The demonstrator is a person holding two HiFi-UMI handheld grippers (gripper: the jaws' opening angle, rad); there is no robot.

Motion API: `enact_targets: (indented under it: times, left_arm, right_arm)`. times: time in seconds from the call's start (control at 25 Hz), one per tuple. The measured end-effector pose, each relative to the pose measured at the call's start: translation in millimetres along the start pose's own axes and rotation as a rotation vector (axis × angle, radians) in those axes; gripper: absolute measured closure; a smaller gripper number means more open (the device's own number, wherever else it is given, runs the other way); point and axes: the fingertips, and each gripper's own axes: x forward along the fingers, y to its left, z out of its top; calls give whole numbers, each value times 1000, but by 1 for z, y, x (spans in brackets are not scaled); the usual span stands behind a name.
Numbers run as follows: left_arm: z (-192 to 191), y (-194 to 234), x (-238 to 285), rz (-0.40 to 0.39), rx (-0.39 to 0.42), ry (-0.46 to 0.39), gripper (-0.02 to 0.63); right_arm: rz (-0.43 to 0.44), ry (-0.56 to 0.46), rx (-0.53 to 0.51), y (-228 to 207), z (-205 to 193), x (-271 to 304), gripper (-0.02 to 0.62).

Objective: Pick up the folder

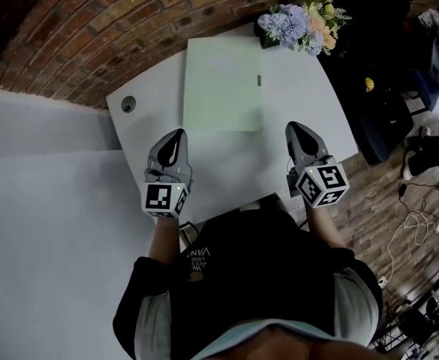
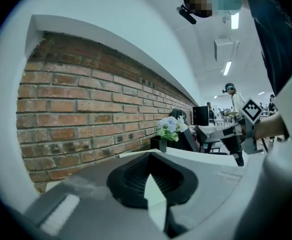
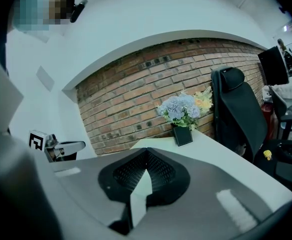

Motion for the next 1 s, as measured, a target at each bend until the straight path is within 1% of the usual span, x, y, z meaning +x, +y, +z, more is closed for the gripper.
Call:
enact_targets:
  times: [0.16, 0.4, 0.64, 1.0]
  left_arm:
    - [-3, 9, 8, -14, -30, -5, 606]
    - [-7, 25, 23, -29, -38, 1, 606]
    - [-19, 41, 37, -22, -43, 42, 606]
    - [-42, 61, 53, -27, -62, 98, 606]
  right_arm:
    - [-12, 11, -1, -2, -5, 11, 597]
    - [-30, 14, -4, -7, -10, 30, 597]
    - [-35, 10, 3, -9, -12, 49, 597]
    - [-40, 45, 12, -13, -30, 71, 597]
